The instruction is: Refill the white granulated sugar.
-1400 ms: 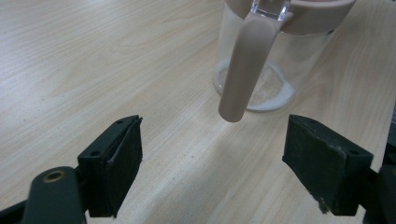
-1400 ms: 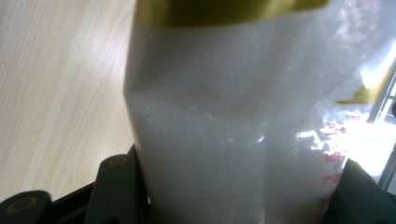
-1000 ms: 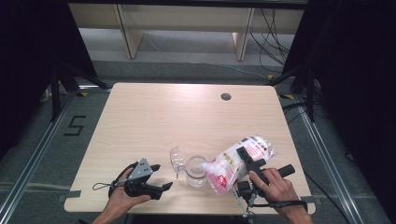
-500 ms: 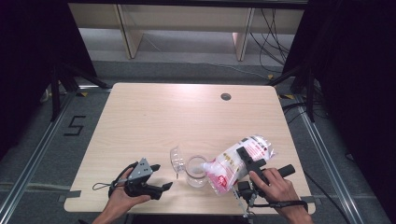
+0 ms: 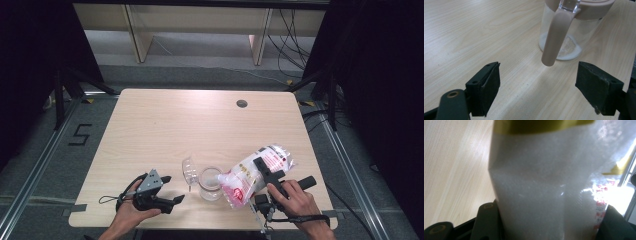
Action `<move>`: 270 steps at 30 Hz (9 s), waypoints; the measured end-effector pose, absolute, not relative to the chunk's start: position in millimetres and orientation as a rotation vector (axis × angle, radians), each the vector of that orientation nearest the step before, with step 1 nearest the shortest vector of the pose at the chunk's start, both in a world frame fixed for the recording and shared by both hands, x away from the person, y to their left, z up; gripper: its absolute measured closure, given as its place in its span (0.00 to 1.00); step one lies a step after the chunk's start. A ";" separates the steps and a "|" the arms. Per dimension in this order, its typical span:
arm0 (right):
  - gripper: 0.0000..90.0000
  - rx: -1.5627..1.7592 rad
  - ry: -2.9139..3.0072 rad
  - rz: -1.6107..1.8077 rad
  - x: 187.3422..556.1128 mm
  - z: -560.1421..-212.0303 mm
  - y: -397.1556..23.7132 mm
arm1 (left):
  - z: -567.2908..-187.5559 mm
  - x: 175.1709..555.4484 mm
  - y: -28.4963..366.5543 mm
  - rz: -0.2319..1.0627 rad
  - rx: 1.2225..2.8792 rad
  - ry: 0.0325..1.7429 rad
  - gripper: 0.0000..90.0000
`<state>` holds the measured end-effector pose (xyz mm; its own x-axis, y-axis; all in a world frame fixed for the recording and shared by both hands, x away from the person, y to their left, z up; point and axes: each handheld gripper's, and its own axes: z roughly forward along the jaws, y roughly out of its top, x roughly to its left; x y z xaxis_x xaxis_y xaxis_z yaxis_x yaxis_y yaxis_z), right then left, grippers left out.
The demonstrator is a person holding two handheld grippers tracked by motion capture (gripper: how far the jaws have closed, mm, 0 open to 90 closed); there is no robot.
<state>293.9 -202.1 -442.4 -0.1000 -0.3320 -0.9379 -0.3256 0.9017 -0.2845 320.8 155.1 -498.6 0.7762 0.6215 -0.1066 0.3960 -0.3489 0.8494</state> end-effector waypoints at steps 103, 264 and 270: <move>0.55 -0.497 1.681 -0.011 286.6 -437.1 -200.0 | -495.0 319.6 154.2 0.287 1.985 0.737 0.17; 0.59 -0.572 1.685 -0.097 282.6 -426.7 -195.6 | -495.3 319.3 152.9 0.285 1.993 0.731 0.17; 0.59 -0.575 1.675 -0.103 281.1 -424.0 -194.3 | -495.0 319.1 153.0 0.284 1.992 0.735 0.17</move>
